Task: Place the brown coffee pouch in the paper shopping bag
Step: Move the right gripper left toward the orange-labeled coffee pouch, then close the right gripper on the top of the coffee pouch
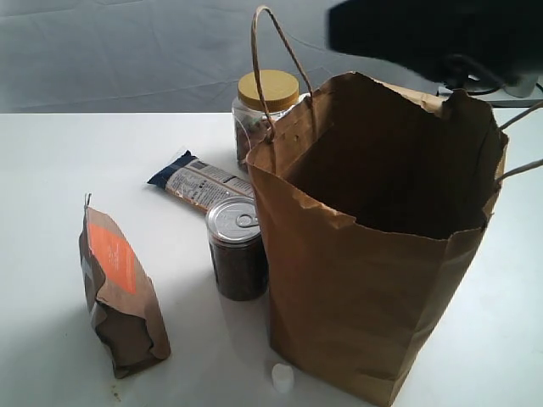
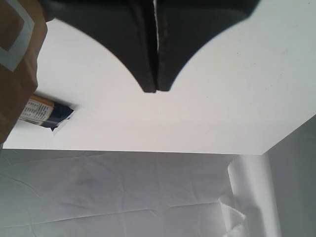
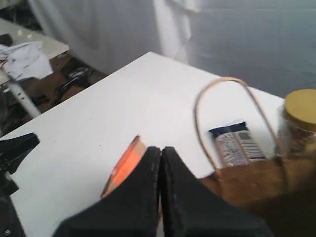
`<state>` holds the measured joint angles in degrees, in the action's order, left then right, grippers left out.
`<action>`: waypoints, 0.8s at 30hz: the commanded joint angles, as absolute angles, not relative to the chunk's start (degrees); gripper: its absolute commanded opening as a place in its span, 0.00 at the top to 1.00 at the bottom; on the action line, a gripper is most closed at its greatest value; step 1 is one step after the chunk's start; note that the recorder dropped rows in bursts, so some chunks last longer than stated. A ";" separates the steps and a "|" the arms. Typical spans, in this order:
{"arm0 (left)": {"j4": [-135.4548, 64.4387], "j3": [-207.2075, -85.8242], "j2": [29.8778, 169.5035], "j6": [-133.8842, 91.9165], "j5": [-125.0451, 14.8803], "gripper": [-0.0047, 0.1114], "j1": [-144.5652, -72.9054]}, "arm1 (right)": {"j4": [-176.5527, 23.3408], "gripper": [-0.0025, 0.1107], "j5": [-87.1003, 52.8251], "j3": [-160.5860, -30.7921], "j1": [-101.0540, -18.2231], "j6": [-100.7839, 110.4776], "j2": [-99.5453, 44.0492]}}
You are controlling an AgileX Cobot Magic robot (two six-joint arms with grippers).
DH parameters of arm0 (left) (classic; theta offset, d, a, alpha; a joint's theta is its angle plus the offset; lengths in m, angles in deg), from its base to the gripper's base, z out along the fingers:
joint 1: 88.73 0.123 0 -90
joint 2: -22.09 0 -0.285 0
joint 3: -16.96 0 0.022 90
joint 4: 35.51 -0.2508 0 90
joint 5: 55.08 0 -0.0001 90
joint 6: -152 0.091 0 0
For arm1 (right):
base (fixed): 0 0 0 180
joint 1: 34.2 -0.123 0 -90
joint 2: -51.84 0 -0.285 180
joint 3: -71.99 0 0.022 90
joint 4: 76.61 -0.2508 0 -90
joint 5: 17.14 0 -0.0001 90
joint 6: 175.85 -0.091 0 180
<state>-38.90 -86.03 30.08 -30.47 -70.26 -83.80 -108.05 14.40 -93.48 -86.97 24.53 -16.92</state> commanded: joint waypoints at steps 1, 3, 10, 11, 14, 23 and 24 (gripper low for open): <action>-39.16 -85.82 29.88 -30.61 -69.95 0.96 -83.61 | -108.56 0.98 18.06 -103.74 -93.50 23.54 -27.72; -39.16 -85.82 29.88 -30.61 -69.95 0.96 -83.61 | -108.11 0.98 20.98 -107.98 -95.09 22.25 -32.39; -39.16 -85.82 29.88 -30.61 -69.95 0.96 -83.61 | -103.74 0.98 30.31 -119.98 -99.02 13.42 -47.57; -39.16 -85.82 29.88 -30.61 -69.95 0.96 -83.61 | -103.61 0.98 31.62 -121.57 -99.56 11.61 -49.57; -39.16 -85.82 29.88 -30.61 -69.95 0.96 -83.61 | -101.83 0.98 35.71 -126.96 -101.06 7.48 -55.33; -39.16 -85.82 29.88 -30.61 -69.95 0.96 -83.61 | -92.00 0.98 46.76 -141.84 -103.59 -3.79 -70.29; -39.16 -85.82 29.88 -30.61 -69.95 0.96 -83.61 | -91.88 0.98 47.68 -142.72 -103.59 -4.48 -71.43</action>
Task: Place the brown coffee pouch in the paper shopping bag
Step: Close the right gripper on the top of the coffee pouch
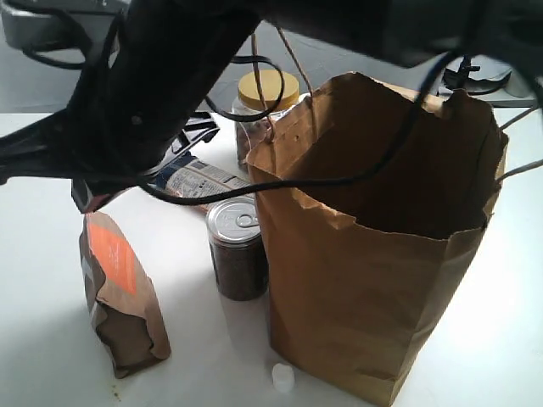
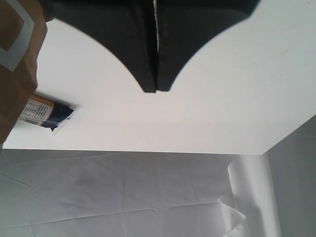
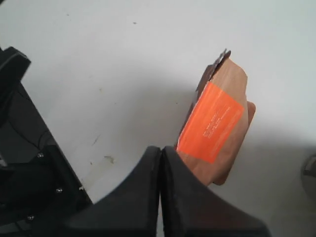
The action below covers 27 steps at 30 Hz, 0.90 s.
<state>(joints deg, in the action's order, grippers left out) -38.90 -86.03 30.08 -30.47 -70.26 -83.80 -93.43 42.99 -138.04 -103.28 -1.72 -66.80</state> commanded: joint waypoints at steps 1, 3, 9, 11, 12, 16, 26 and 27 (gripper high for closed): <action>-39.16 -85.82 29.88 -30.61 -69.95 0.96 -83.61 | -91.74 0.98 48.56 -143.73 -103.59 -5.09 -72.85; -39.16 -85.82 29.88 -30.61 -69.95 0.96 -83.61 | -91.74 0.98 50.66 -145.65 -103.59 -5.09 -75.19; -39.16 -85.82 29.88 -30.61 -69.95 0.96 -83.61 | -93.67 0.76 52.43 -149.14 -103.59 -5.50 -79.32; -39.16 -85.82 29.88 -30.61 -69.95 0.96 -83.61 | -93.67 0.62 51.93 -149.24 -103.59 -6.36 -79.41; -39.16 -85.82 29.88 -30.61 -69.95 0.96 -83.61 | -93.56 0.55 51.52 -149.24 -103.59 -7.14 -79.49; -39.16 -85.82 29.88 -30.61 -69.95 0.96 -83.61 | -92.03 0.41 51.50 -149.55 -103.36 -9.92 -79.49; -39.16 -85.82 29.88 -30.61 -69.95 0.96 -83.61 | -91.04 0.41 50.26 -154.93 -104.22 -11.06 -81.02; -39.16 -85.82 29.88 -30.61 -69.95 0.96 -83.61 | -91.03 0.41 50.38 -154.93 -104.22 -11.06 -81.80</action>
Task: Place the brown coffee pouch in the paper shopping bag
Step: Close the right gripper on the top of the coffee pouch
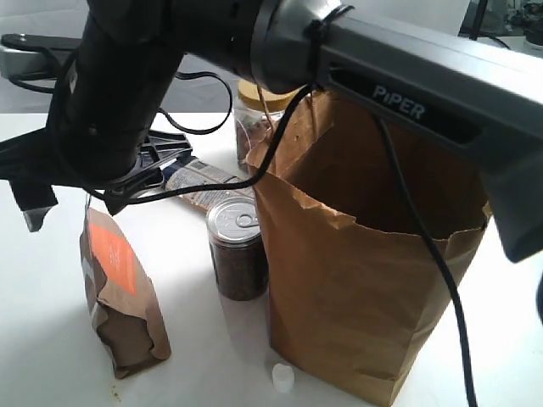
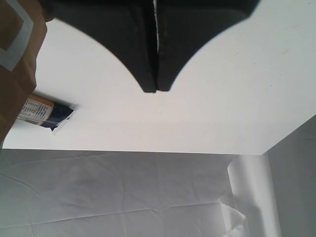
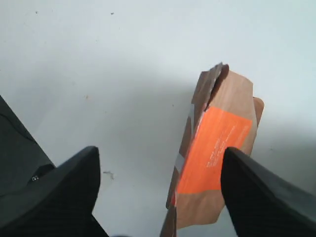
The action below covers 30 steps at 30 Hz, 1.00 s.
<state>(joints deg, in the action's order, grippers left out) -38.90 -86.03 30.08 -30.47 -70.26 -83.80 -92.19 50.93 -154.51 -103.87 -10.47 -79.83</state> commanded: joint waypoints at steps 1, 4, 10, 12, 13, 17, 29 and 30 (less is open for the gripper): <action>-39.16 -85.82 29.88 -30.61 -69.95 0.96 -83.61 | -91.03 0.41 50.38 -154.93 -104.22 -11.06 -82.86; -39.16 -85.82 29.88 -30.61 -69.95 0.96 -83.61 | -92.42 0.41 50.74 -154.93 -104.22 -11.18 -86.29; -39.16 -85.82 29.88 -30.61 -69.95 0.96 -83.61 | -92.81 0.52 52.25 -154.93 -104.22 -12.77 -93.06; -39.16 -85.82 29.88 -30.61 -69.95 0.96 -83.61 | -92.66 0.60 52.46 -154.93 -104.22 -12.90 -94.34; -39.16 -85.82 29.88 -30.61 -69.95 0.96 -83.61 | -92.66 0.66 52.56 -154.83 -104.25 -13.02 -94.37; -39.16 -85.82 29.88 -30.61 -69.95 0.96 -83.61 | -91.72 0.94 52.56 -154.93 -104.46 -12.07 -93.84; -39.16 -85.82 29.88 -30.61 -69.95 0.96 -83.61 | -85.45 0.98 49.54 -154.93 -107.49 -9.35 -81.33; -39.16 -85.82 29.88 -30.61 -69.95 0.96 -83.61 | -83.43 0.98 49.31 -154.93 -108.08 -9.35 -79.72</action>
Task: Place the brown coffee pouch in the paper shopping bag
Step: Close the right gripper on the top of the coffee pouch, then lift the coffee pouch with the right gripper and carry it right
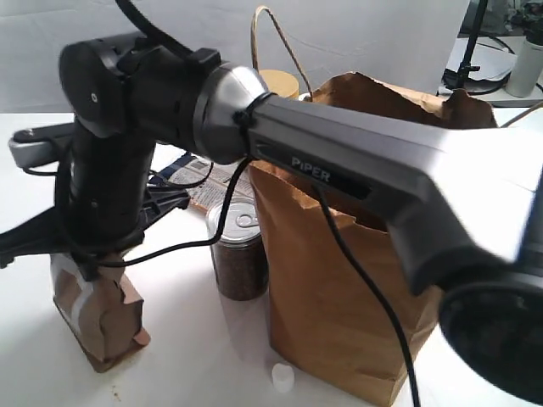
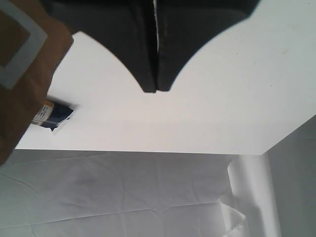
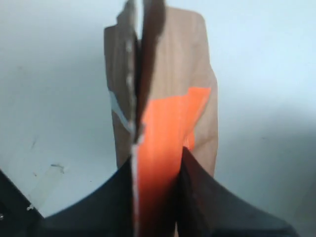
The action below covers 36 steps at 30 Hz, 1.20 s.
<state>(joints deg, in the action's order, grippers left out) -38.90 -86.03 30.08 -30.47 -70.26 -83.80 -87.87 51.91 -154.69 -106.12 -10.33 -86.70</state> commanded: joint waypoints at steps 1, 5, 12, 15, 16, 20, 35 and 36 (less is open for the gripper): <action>-39.16 -85.82 29.88 -30.61 -69.95 0.96 -83.61 | -81.75 0.98 49.04 -154.93 -108.63 -9.65 -78.40; -39.16 -85.82 29.88 -30.61 -69.95 0.96 -83.61 | -75.85 0.98 48.38 -154.93 -110.32 -10.89 -71.79; -39.16 -85.82 29.88 -30.61 -69.95 0.96 -83.61 | -73.15 0.98 48.64 -154.93 -111.50 -10.89 -61.28; -39.16 -85.82 29.88 -30.61 -69.95 0.96 -83.61 | -68.31 0.98 51.98 -154.93 -111.50 -12.45 -57.05; -39.16 -85.82 29.88 -30.61 -69.95 0.96 -83.61 | -66.35 0.98 52.83 -154.93 -111.50 -12.93 -56.11; -39.16 -85.82 29.88 -30.61 -69.95 0.96 -83.61 | -59.46 0.98 52.83 -154.08 -111.50 -14.36 -51.74; -39.16 -85.82 29.88 -30.61 -69.95 0.96 -83.61 | -41.68 0.98 52.83 -137.92 -109.37 -25.36 -31.54; -39.16 -85.82 29.88 -30.61 -69.95 0.96 -83.61 | -41.69 0.98 52.83 -134.46 -108.20 -25.86 -30.26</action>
<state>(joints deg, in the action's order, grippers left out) -38.90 -86.03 30.08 -30.47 -70.26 -83.80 -43.96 54.92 -140.42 -110.16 -24.20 -33.20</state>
